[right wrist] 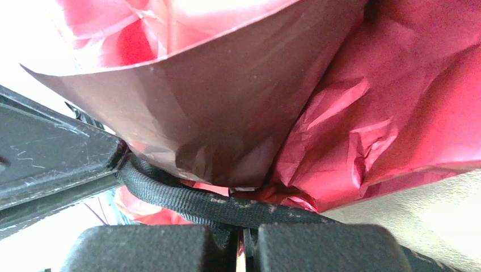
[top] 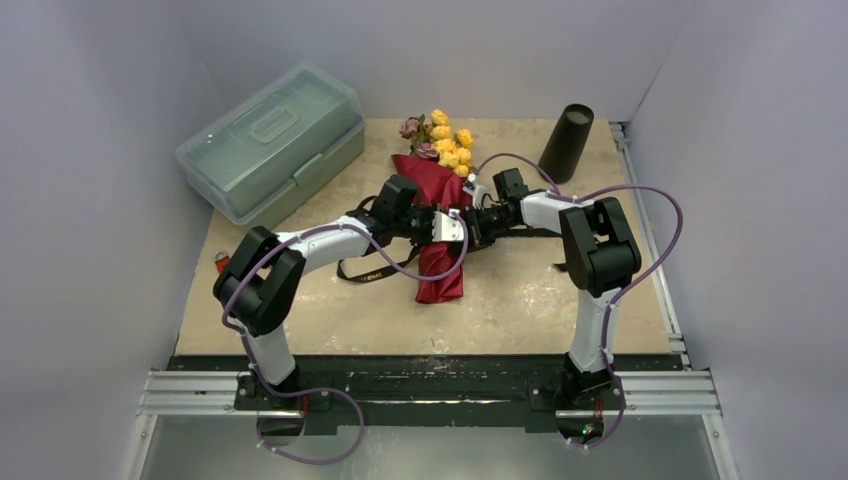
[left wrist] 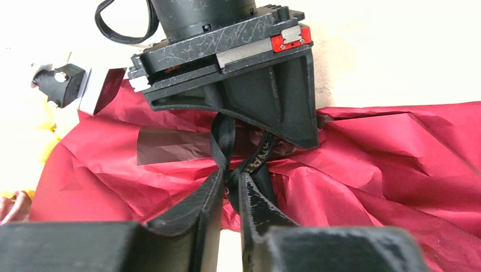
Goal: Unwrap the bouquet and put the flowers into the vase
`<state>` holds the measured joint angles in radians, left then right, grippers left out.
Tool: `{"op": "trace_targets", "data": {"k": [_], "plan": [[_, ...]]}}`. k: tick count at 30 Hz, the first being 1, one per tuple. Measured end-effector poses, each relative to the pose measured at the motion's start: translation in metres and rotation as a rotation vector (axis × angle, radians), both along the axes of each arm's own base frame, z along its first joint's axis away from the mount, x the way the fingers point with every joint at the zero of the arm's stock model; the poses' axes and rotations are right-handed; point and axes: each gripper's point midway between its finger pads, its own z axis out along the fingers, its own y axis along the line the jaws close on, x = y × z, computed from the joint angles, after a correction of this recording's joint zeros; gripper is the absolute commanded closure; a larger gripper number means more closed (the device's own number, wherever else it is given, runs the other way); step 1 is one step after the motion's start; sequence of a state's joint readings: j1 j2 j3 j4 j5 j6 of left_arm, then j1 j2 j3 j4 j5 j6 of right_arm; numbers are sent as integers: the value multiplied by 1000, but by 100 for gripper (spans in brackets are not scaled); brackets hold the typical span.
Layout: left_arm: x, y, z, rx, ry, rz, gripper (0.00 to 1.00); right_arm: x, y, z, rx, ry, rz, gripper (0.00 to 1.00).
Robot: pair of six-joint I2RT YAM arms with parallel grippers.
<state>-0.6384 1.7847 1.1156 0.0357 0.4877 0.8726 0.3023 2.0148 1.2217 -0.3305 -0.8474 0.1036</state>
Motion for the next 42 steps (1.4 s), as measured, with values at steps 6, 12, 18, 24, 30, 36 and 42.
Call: {"op": "trace_targets", "data": {"k": [6, 12, 18, 24, 30, 36, 42], "plan": [[5, 3, 0, -2, 14, 58, 100, 0, 0, 0, 0, 0, 0, 100], [14, 24, 3, -38, 63, 182, 100, 0, 0, 0, -3, -2, 0, 100], [45, 64, 5, -106, 142, 394, 100, -1, -3, 0, -19, -12, -9, 100], [53, 86, 0, -131, 199, 492, 81, -1, -4, 0, -23, -16, -12, 100], [44, 80, 12, -131, 169, 414, 63, -2, -4, -1, -29, -14, -13, 100], [32, 65, 33, -99, 50, 256, 65, -2, -3, -1, -31, -14, -11, 100], [12, 57, 20, 4, -5, 99, 65, -2, -3, -1, -31, -14, -11, 100]]}}
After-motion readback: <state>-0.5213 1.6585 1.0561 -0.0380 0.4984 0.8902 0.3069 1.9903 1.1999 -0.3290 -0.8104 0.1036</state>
